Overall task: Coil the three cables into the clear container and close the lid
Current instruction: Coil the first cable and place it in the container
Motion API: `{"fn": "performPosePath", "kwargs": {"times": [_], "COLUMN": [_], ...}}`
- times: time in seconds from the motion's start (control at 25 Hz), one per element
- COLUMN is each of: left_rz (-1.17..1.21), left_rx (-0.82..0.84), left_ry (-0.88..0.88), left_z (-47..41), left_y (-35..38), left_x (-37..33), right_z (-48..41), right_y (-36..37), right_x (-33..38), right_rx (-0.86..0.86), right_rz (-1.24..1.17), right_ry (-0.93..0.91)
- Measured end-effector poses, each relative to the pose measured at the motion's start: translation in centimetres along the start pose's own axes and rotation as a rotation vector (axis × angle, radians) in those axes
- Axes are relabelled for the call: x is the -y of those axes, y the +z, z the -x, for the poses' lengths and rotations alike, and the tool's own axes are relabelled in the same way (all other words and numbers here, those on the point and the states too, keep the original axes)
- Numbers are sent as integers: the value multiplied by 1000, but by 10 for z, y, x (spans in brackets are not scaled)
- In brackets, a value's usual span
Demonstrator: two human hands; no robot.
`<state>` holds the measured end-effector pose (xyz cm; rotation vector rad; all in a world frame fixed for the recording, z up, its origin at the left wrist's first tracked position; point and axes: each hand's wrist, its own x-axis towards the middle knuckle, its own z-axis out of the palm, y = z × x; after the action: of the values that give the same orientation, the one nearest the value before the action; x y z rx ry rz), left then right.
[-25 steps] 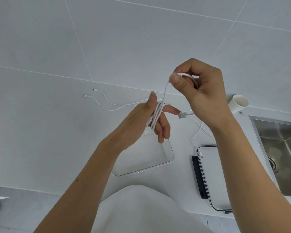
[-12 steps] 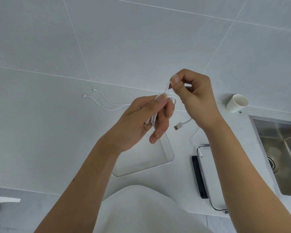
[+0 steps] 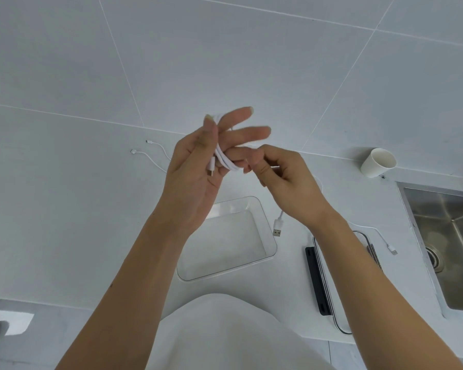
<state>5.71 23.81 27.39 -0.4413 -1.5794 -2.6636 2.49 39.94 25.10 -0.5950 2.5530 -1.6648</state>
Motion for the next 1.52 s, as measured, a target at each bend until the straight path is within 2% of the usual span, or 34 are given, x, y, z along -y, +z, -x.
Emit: {"fn": "performPosePath", "kwargs": {"times": [0.32,0.8,1.0,1.16,1.32,1.52], "left_rz": [-95,-552,-723,-758,-706,-541], "left_rx": [-171,-248,-194,-153,-118,120], "left_ry": [-12,-4,-33,-111,-279,-388], "left_z": [-2,-7,-6,-5,2,6], "left_y": [-8,-16,-19,-15,-10,-5], "left_x": [2,15,23,22,18,23], "right_z": [13,21,25,27,25,12], "right_y": [10,-2,-10,-17,-26,-35], "right_x": [6,23,34,41,51,54], "right_rx": [131,296,355,357,311,193], "right_rz": [109,328,399,388,303,195], "right_ry": [9,7,-36,-56,-75,-107]}}
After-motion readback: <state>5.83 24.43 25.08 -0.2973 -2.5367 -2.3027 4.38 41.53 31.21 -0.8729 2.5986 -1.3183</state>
